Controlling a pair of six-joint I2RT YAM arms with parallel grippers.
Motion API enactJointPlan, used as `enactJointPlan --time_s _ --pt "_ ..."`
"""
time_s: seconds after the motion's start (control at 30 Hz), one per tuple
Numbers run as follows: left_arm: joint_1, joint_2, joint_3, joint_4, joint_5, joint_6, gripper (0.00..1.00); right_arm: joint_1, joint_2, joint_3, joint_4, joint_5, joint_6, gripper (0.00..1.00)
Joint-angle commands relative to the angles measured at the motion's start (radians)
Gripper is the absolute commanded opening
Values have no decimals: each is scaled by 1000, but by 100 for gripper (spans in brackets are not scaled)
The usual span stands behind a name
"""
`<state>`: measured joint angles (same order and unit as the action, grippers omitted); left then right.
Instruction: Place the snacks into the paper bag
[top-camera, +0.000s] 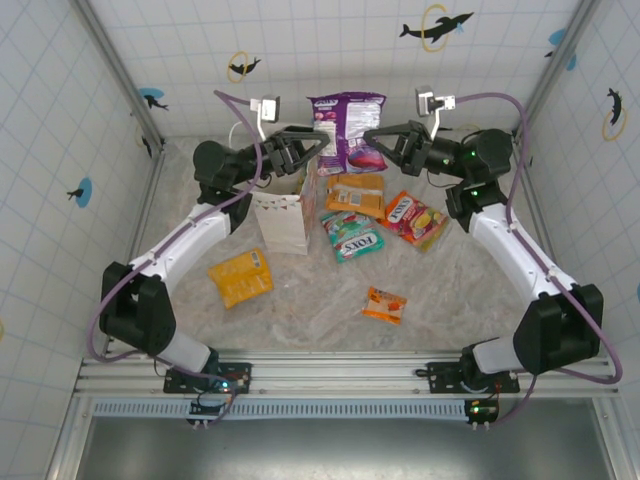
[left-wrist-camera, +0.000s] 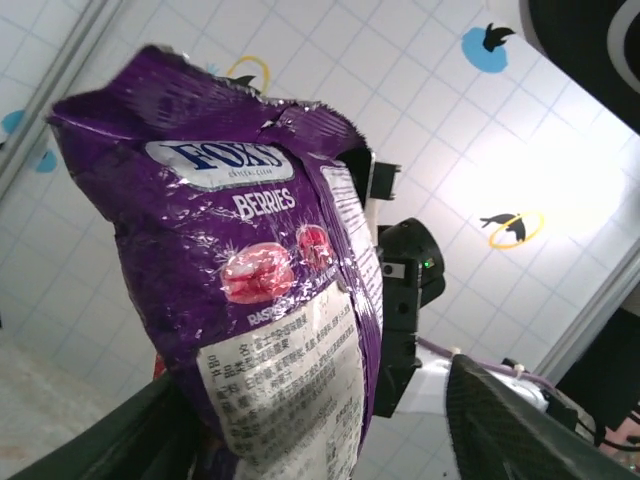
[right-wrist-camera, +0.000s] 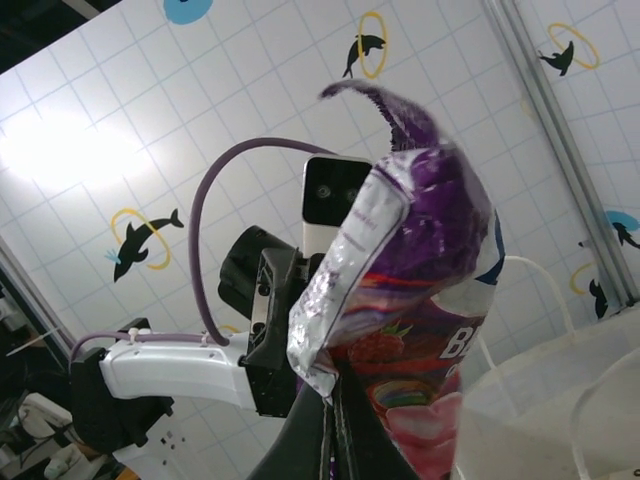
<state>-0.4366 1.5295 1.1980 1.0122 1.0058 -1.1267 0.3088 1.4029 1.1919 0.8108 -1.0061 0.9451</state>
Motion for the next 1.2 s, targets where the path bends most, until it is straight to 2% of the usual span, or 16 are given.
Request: enactJointPlan --time_s 0.0,0.17,0.4,0.53,0.6,0.67,0.87,1.07,1.17 --pt "-7 -28 -9 46 20 38 48 -14 13 9 -50 72 -47 0" --pt "-6 -113 -1 -324 -98 338 32 -6 19 -1 -106 92 -90 0" --pt "-3 -155 26 -535 -230 474 11 9 22 -8 -144 107 -127 0" --pt "2 -186 71 -684 -354 592 0 8 -2 -15 -245 173 -192 36" --pt "1 -203 110 -757 -442 660 0 6 -14 -22 -294 215 -224 44" --pt "2 -216 149 -797 -506 716 0 6 -27 -42 -315 253 -243 48" --pt "2 -227 263 -922 -734 847 0 11 -47 -83 -374 321 -281 49" --pt "2 -220 335 -1044 -868 991 0 28 -51 -119 -407 353 -290 49" --pt "2 -171 440 -1216 -918 1035 0 37 -47 -125 -460 360 -310 50"
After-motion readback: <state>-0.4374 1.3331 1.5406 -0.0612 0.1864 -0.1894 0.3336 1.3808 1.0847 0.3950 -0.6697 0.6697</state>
